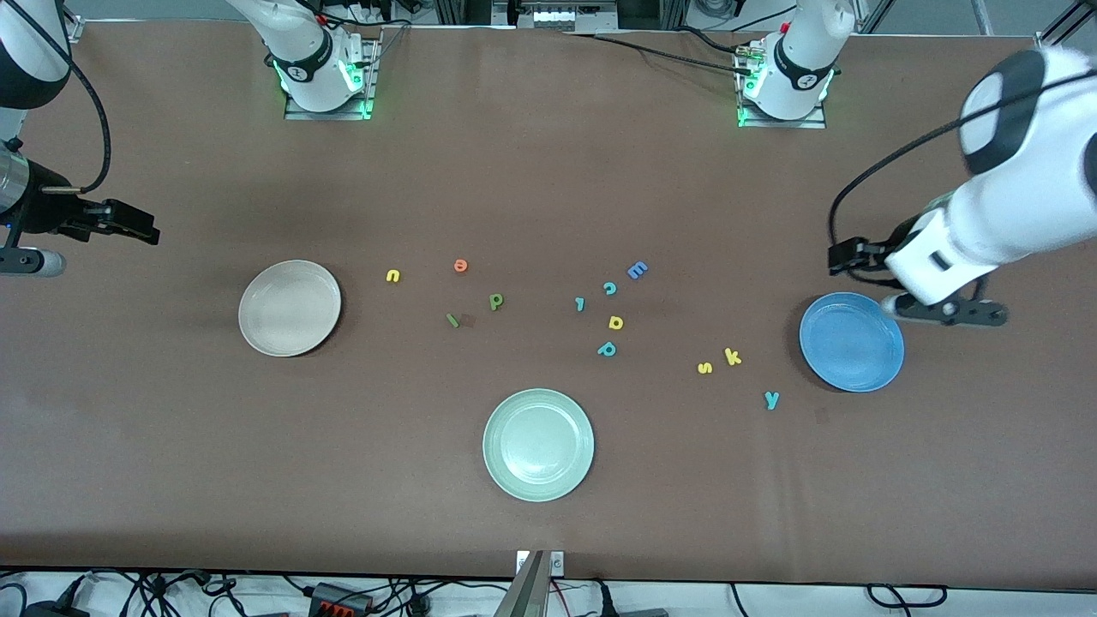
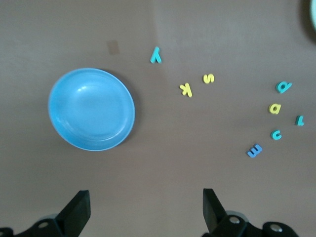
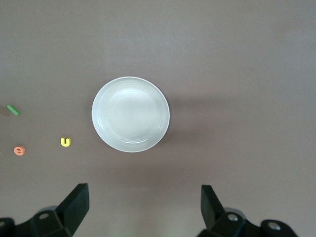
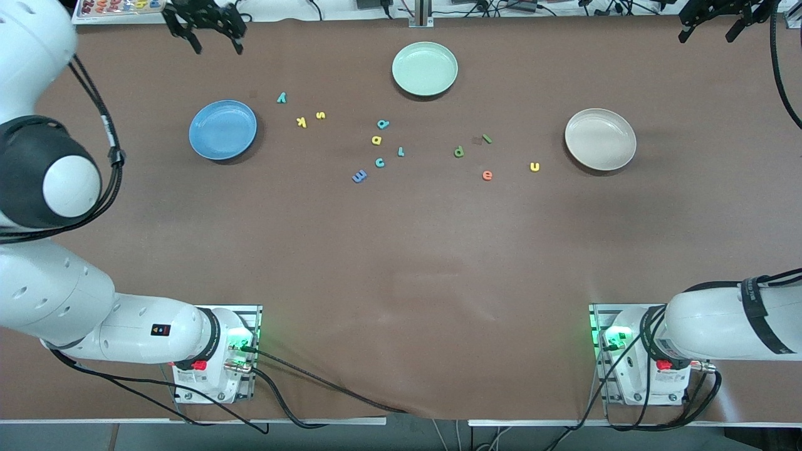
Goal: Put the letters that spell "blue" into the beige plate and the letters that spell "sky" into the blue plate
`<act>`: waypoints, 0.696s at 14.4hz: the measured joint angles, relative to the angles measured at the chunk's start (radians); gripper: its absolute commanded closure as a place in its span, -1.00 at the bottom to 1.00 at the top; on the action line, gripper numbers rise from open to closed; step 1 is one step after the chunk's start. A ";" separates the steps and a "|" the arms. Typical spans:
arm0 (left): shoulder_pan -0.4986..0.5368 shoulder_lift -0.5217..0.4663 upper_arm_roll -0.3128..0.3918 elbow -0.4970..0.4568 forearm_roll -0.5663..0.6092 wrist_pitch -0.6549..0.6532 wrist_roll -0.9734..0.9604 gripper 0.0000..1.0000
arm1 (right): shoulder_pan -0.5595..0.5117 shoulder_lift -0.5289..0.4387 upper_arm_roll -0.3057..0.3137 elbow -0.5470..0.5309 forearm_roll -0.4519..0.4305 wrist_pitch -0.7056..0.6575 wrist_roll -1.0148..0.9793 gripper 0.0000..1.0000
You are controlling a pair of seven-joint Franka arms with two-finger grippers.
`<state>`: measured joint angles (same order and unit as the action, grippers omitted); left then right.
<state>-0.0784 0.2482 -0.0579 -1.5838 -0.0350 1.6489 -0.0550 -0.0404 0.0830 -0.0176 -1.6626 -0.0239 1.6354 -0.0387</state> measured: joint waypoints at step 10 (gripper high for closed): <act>-0.049 0.247 -0.001 -0.001 0.000 0.257 0.000 -1.00 | 0.172 0.141 0.010 -0.048 0.010 0.081 0.019 -1.00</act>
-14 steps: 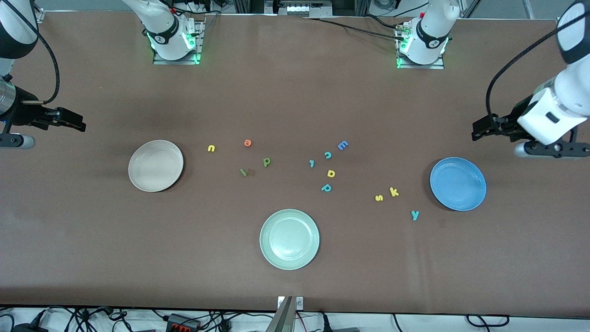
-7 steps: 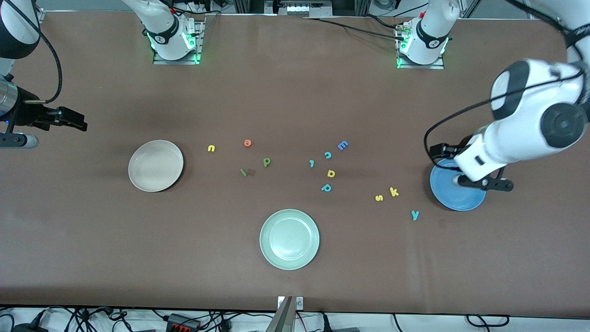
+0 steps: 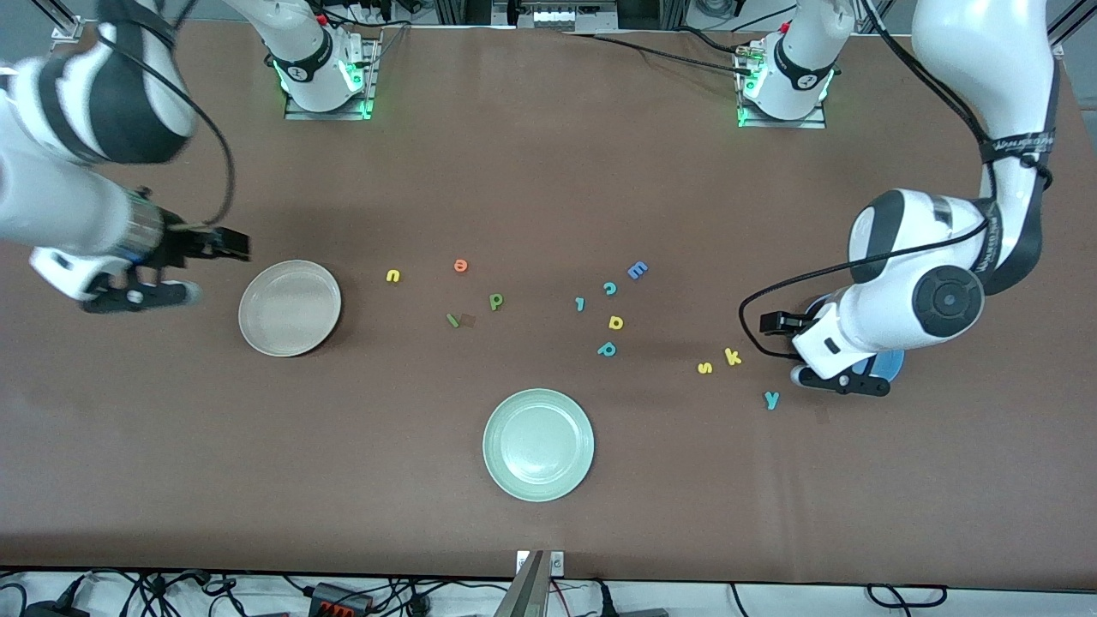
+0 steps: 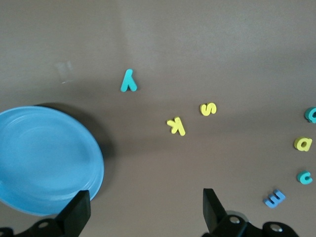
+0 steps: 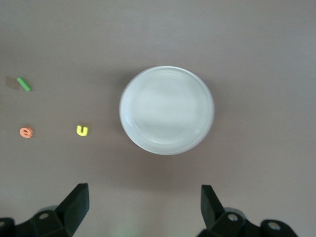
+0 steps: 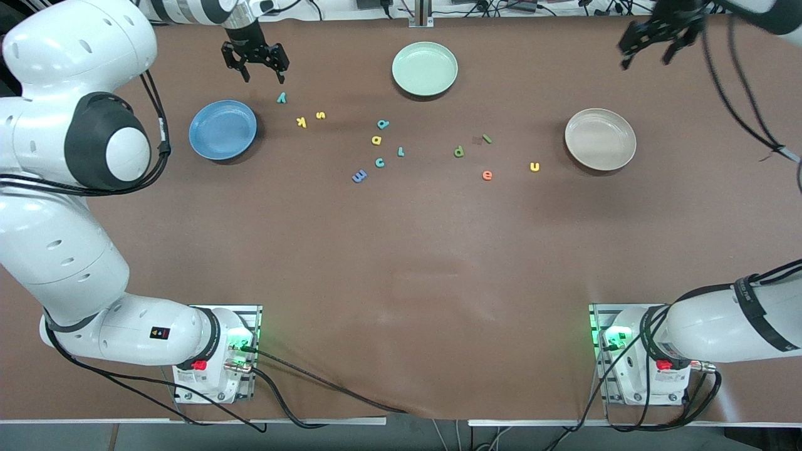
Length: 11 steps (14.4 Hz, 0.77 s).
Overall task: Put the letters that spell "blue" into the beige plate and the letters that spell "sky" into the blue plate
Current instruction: 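Grasp the yellow k with the left gripper while the right gripper grasps the u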
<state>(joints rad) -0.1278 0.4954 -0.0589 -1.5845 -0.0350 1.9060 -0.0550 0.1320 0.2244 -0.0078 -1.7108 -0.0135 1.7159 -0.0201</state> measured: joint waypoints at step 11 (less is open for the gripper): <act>-0.035 0.202 0.000 -0.042 0.000 0.303 -0.001 -1.00 | 0.255 0.180 0.003 -0.291 0.035 0.484 0.422 -1.00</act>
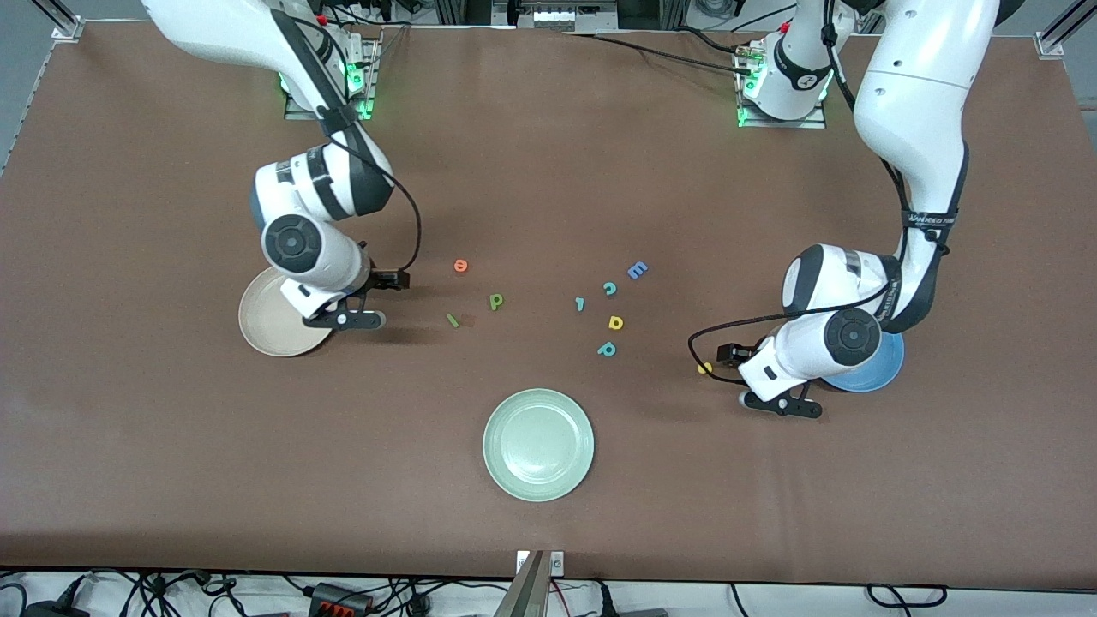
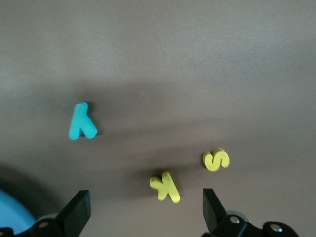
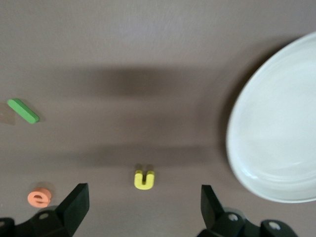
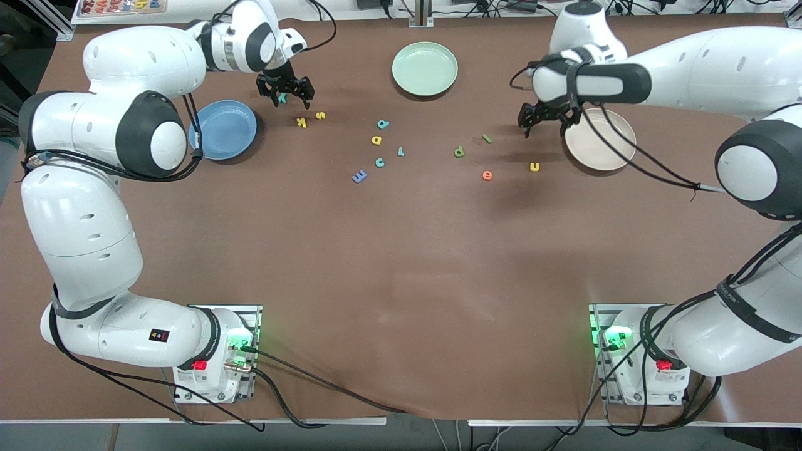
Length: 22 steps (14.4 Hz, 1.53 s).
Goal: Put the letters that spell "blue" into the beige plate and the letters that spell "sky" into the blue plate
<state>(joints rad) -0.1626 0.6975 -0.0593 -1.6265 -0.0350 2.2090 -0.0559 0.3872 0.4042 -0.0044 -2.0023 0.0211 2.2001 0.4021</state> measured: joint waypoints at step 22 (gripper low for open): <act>-0.014 -0.014 0.026 0.005 0.000 -0.170 -0.036 0.76 | 0.043 0.058 -0.005 -0.117 0.008 0.165 0.135 0.65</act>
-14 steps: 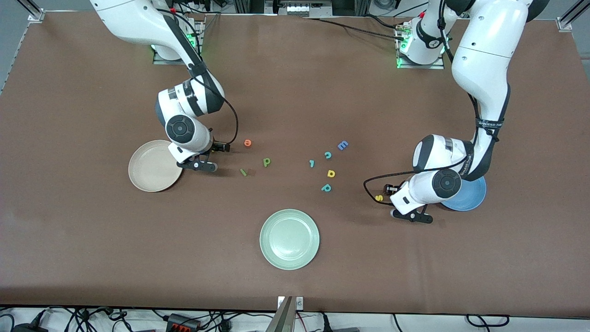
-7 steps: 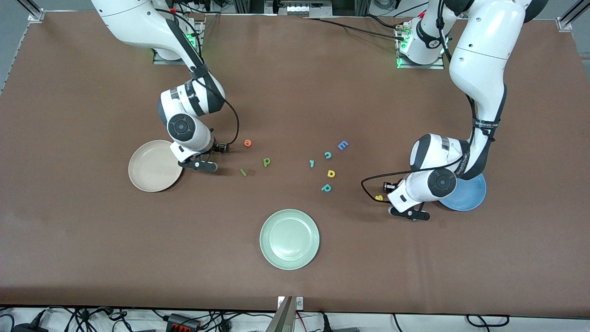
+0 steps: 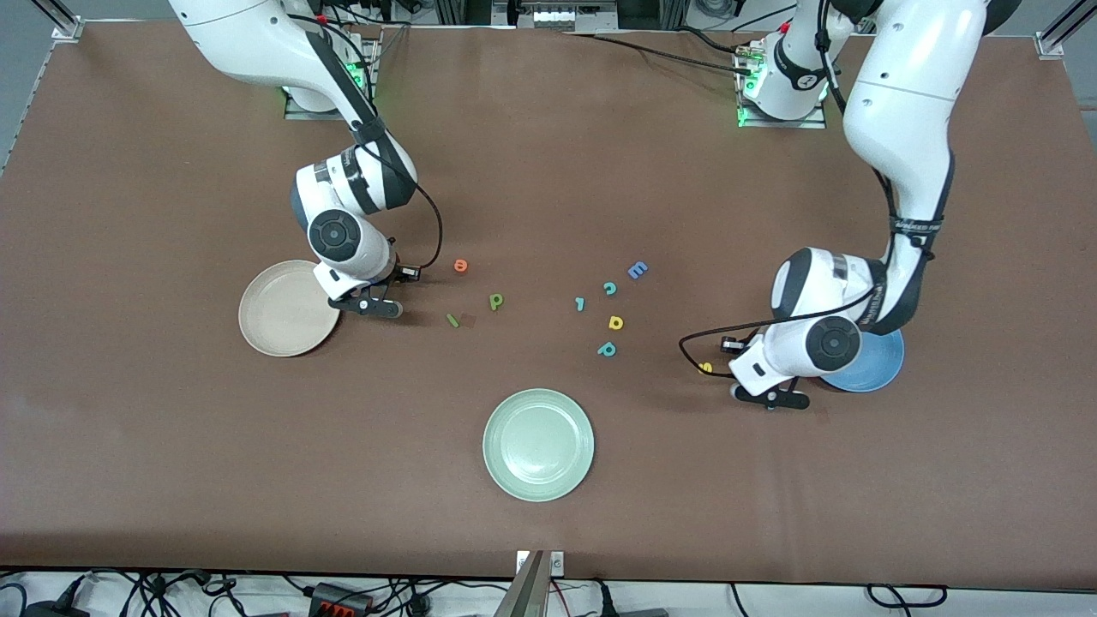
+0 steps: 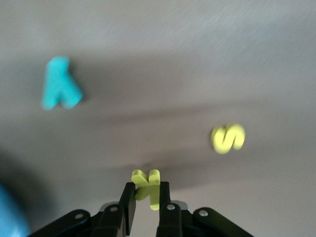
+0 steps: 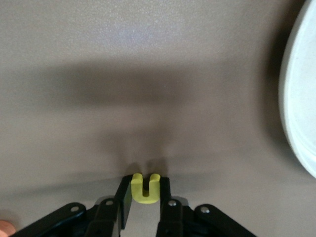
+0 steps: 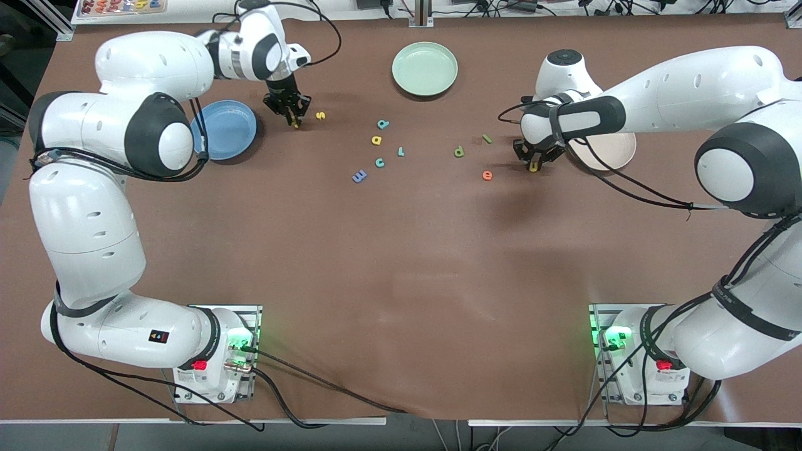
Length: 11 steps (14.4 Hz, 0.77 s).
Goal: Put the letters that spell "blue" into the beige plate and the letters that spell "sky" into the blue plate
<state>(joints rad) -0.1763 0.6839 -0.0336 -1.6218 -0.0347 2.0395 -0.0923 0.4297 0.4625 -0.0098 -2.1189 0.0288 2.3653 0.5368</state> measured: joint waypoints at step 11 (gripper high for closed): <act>0.202 -0.045 0.015 -0.035 0.032 -0.159 0.012 -1.00 | -0.237 -0.066 -0.086 0.131 -0.001 -0.217 -0.215 0.64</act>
<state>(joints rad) 0.0257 0.6386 -0.0183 -1.6572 -0.0026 1.8802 -0.0805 0.1929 0.3967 -0.0955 -1.9882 0.0283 2.1484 0.3221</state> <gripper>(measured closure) 0.542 0.736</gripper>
